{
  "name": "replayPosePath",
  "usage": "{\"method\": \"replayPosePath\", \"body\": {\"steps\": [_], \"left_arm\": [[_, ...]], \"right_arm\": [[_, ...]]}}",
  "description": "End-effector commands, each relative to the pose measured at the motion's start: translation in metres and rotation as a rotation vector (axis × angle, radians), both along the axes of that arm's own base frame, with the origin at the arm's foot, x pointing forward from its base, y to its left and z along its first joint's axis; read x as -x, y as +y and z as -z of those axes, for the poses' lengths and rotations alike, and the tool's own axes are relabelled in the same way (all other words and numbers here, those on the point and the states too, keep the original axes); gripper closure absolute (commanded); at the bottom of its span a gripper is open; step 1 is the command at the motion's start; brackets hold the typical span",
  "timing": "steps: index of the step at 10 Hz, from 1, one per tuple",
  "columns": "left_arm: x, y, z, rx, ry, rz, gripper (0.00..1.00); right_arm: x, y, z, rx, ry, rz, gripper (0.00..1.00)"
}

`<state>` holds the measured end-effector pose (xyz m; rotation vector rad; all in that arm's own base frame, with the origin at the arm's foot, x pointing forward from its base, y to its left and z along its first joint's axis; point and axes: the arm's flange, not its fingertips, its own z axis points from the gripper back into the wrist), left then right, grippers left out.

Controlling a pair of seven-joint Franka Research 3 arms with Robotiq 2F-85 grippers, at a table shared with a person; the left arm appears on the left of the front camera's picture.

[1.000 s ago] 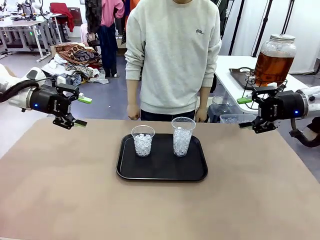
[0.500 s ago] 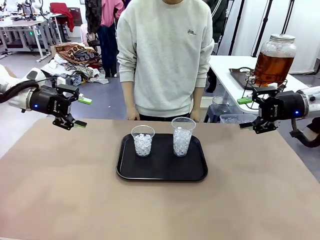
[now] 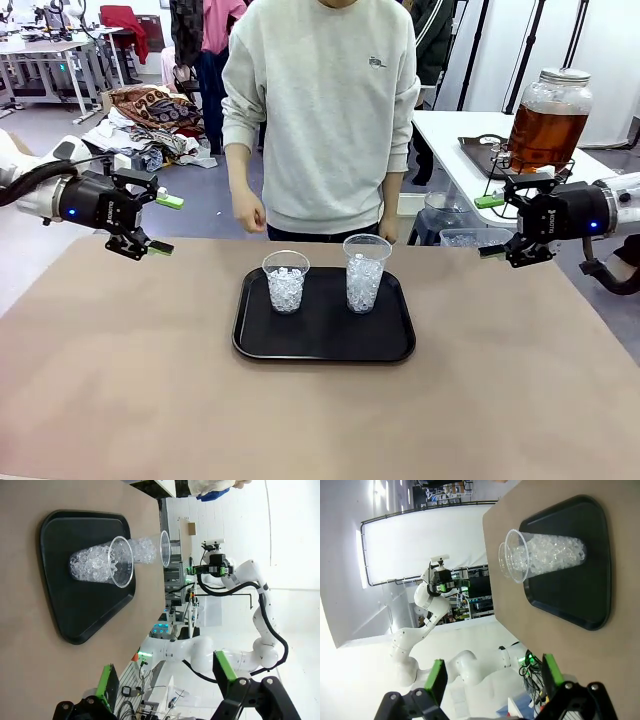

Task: Pour the drink into the iced cup.
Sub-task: Pick up the iced cup indicated by the human and present it to them.

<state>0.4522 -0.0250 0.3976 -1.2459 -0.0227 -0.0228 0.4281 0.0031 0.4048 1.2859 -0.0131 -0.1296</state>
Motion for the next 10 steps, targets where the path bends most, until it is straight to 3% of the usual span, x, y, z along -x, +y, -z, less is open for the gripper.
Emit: {"method": "replayPosePath", "body": {"steps": [1,10], "left_arm": [[-0.0003,0.0004,-0.0007,0.003,0.008,-0.003,0.00],[-0.0003,0.0004,-0.0007,0.003,0.008,-0.003,0.00]], "right_arm": [[0.0013,0.0006,-0.0006,-0.002,-0.003,0.002,0.00],[0.0013,0.0006,-0.0006,-0.002,-0.003,0.002,0.00]]}}
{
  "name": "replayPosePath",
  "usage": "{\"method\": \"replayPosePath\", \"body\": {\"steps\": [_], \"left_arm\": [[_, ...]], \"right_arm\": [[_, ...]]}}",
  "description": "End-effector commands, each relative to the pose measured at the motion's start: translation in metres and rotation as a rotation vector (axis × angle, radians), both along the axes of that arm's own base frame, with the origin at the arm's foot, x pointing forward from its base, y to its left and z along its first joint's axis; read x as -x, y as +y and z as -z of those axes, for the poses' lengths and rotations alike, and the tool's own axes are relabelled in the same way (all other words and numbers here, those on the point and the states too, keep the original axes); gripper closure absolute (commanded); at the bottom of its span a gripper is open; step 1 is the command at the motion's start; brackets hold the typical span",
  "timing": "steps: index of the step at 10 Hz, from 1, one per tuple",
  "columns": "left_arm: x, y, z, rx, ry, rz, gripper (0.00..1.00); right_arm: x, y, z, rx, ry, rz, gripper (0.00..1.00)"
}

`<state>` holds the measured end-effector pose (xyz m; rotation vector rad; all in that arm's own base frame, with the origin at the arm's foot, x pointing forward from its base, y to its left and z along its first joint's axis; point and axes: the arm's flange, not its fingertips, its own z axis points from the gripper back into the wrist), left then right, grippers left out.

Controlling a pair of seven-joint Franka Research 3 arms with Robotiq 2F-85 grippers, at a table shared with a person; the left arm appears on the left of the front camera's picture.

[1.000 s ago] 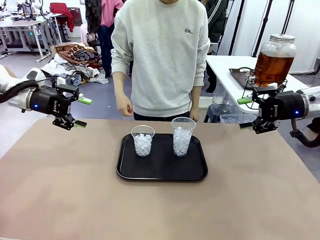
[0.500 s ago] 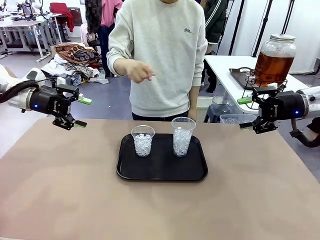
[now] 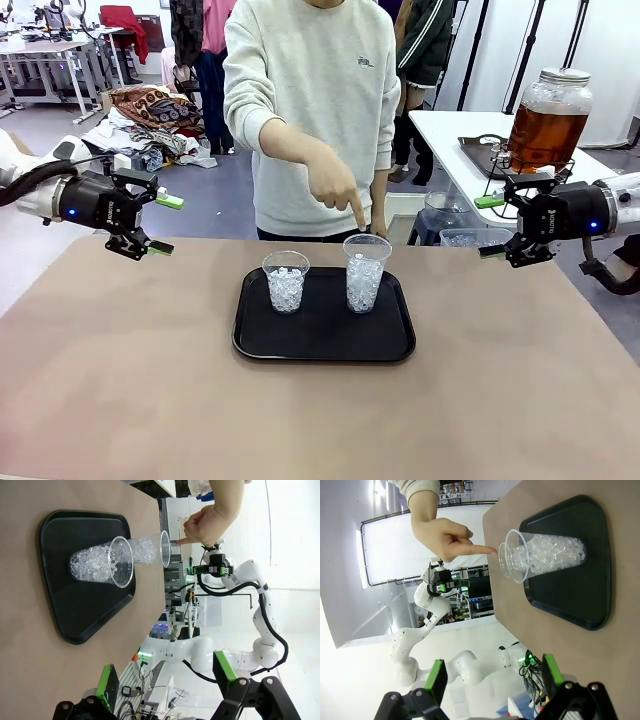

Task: Pour the drink into the iced cup.
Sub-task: Pick up the iced cup indicated by the human and present it to them.

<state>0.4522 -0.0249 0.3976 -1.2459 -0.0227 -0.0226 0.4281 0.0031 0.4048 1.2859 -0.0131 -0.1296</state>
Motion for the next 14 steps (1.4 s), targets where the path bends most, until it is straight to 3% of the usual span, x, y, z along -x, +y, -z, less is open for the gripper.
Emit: {"method": "replayPosePath", "body": {"steps": [1,12,14], "left_arm": [[-0.0003,0.0004,-0.0007,0.003,0.008,-0.003,0.00],[-0.0003,0.0004,-0.0007,0.003,0.008,-0.003,0.00],[-0.0003,0.0004,-0.0007,0.003,0.008,-0.003,0.00]], "right_arm": [[0.0013,0.0006,-0.0006,-0.002,-0.003,0.002,0.00],[0.0000,0.0000,0.0000,0.000,0.000,0.000,0.00],[-0.0047,0.0029,-0.0038,-0.007,-0.160,-0.079,0.00]]}}
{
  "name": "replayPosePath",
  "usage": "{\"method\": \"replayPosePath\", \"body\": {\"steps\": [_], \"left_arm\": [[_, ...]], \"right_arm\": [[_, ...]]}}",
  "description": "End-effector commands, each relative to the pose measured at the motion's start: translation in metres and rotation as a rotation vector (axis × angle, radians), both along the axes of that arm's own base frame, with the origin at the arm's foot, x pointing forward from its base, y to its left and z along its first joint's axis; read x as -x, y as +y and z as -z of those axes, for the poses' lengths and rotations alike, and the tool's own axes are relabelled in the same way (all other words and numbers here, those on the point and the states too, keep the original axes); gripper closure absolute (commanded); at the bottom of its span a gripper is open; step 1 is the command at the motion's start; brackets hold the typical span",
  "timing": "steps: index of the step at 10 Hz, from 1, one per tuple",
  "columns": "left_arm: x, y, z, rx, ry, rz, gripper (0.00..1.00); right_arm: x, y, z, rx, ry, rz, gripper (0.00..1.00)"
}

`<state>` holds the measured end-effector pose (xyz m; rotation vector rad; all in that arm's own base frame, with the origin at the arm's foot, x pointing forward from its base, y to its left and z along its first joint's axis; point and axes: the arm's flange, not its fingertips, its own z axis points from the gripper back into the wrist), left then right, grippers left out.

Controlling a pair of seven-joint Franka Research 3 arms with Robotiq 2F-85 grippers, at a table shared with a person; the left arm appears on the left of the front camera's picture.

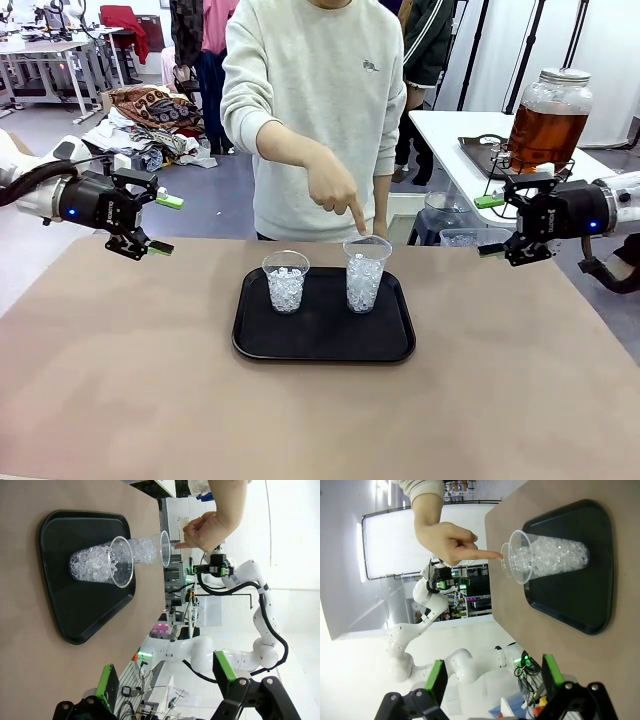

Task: Pour the drink into the iced cup.
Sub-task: Pick up the iced cup indicated by the human and present it to them.

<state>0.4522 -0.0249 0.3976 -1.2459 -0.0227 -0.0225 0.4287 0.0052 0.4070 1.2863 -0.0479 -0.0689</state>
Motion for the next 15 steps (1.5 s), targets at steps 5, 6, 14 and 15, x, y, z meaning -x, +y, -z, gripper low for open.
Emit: {"method": "replayPosePath", "body": {"steps": [5,6,14,15], "left_arm": [[0.000,0.000,-0.001,0.003,0.007,-0.003,0.00],[0.000,0.000,-0.001,0.003,0.007,-0.003,0.00],[0.000,0.000,-0.001,0.003,0.007,-0.003,0.00],[0.000,0.000,-0.001,0.003,0.007,-0.003,0.00]], "right_arm": [[-0.013,0.000,0.002,0.036,-0.592,-0.268,0.00],[-0.014,0.001,0.003,0.053,-0.617,-0.306,0.00],[-0.009,0.004,0.004,0.056,-0.610,-0.334,0.00],[-0.015,0.011,0.007,0.045,-0.724,-0.341,0.00]]}}
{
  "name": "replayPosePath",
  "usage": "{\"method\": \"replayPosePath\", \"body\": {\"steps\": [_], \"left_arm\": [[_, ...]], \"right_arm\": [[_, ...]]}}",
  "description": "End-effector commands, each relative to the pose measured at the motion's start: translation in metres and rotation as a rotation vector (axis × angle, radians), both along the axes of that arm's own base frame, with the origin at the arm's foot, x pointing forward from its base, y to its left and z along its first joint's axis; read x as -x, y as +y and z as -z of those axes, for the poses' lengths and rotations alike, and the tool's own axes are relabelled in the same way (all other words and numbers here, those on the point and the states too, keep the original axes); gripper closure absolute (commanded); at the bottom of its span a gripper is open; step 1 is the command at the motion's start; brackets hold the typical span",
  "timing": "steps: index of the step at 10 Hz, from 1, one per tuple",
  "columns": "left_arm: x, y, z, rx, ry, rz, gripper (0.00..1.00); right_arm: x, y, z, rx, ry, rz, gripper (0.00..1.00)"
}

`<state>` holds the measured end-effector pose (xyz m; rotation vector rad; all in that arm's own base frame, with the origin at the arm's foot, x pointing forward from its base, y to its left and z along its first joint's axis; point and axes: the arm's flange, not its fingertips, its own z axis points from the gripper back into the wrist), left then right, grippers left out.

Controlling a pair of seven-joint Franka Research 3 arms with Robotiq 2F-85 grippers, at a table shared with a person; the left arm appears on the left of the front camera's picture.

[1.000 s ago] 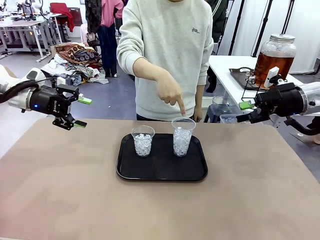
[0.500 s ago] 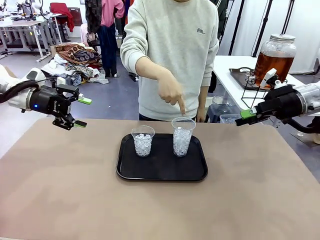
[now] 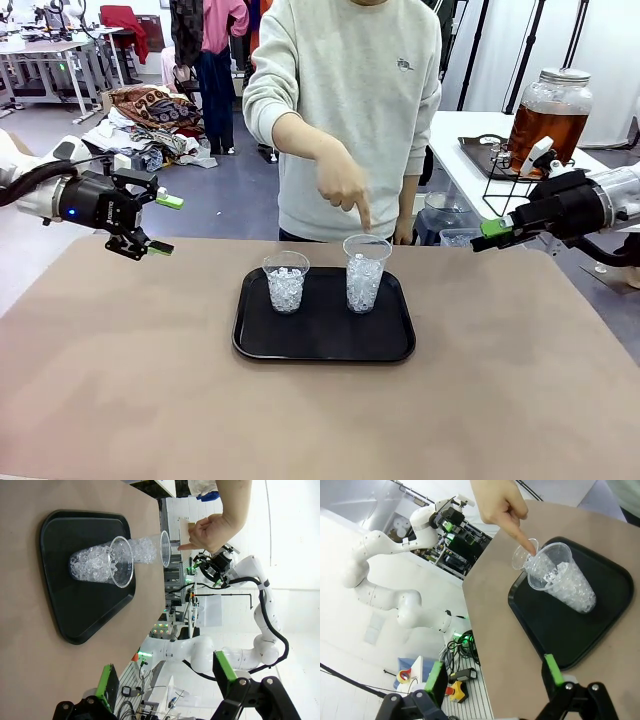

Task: Pour the drink into the iced cup.
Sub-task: Pick up the iced cup indicated by the human and present it to them.

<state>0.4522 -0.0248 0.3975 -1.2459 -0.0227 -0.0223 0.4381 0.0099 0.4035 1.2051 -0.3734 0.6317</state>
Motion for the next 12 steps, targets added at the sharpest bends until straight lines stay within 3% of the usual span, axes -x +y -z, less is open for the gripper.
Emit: {"method": "replayPosePath", "body": {"steps": [1,2,6,7,9,12], "left_arm": [[0.000,0.000,-0.001,0.003,0.007,-0.002,0.00],[0.000,0.000,-0.001,0.003,0.007,-0.002,0.00],[0.000,0.000,-0.001,0.003,0.007,-0.002,0.00],[0.000,0.000,-0.001,0.003,0.007,-0.002,0.00],[0.000,0.000,-0.001,0.003,0.007,-0.002,0.00],[0.000,0.000,-0.001,0.003,0.007,-0.002,0.00]], "right_arm": [[-0.012,0.011,0.011,-0.054,-0.152,-0.057,0.00],[-0.019,0.015,0.021,-0.071,-0.202,-0.086,0.00],[-0.042,0.029,0.058,-0.029,-0.586,-0.163,0.00],[-0.045,0.033,0.062,0.006,-0.637,-0.156,0.00],[-0.050,0.038,0.064,0.022,-0.683,-0.128,0.00],[-0.048,0.029,0.063,0.026,-0.643,-0.158,0.00]]}}
